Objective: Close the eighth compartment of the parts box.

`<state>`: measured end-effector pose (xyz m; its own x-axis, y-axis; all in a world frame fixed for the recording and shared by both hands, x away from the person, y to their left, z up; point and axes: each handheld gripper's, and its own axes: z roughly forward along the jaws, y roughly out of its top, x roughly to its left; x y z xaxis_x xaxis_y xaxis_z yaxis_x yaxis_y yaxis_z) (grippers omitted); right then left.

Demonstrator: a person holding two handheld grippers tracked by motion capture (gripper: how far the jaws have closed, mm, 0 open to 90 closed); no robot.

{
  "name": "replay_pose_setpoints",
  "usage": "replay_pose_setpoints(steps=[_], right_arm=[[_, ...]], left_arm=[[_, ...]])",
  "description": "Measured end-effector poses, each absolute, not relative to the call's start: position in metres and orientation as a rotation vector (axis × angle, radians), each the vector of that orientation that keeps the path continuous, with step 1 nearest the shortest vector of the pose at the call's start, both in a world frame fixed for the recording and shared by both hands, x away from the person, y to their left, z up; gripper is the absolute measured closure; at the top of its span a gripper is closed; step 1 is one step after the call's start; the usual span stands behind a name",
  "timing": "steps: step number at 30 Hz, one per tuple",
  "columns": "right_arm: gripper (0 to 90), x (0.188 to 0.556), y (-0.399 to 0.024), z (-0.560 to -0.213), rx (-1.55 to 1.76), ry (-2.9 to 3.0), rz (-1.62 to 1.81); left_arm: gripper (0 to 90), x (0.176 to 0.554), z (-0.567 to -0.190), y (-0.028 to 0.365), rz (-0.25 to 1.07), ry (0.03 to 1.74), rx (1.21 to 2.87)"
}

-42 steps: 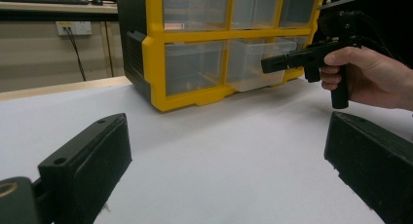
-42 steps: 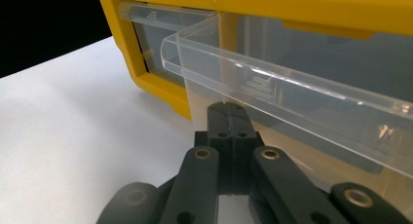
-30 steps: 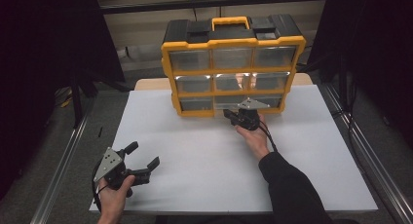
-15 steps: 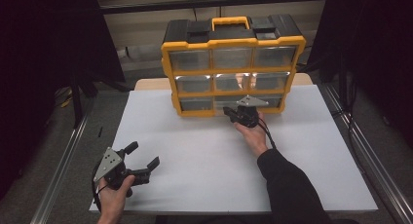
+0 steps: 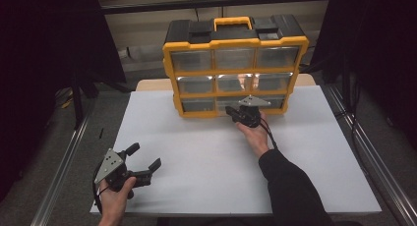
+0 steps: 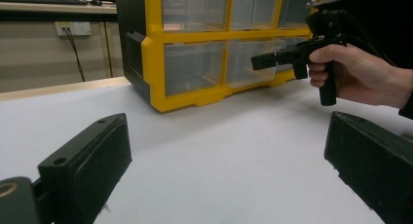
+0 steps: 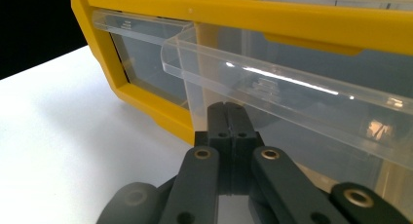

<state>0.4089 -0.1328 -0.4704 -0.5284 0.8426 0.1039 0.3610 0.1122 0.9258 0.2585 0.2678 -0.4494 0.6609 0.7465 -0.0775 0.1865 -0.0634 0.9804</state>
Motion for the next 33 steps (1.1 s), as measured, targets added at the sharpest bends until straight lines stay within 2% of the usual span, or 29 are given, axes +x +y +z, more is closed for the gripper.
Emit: replay_pose_setpoints(steps=[33], right_arm=[[90.0,0.4180,-0.1377,-0.4694,1.204,1.902,1.366]], left_arm=[[3.0,0.2582,-0.4491,0.2684,0.553,0.786,1.611]])
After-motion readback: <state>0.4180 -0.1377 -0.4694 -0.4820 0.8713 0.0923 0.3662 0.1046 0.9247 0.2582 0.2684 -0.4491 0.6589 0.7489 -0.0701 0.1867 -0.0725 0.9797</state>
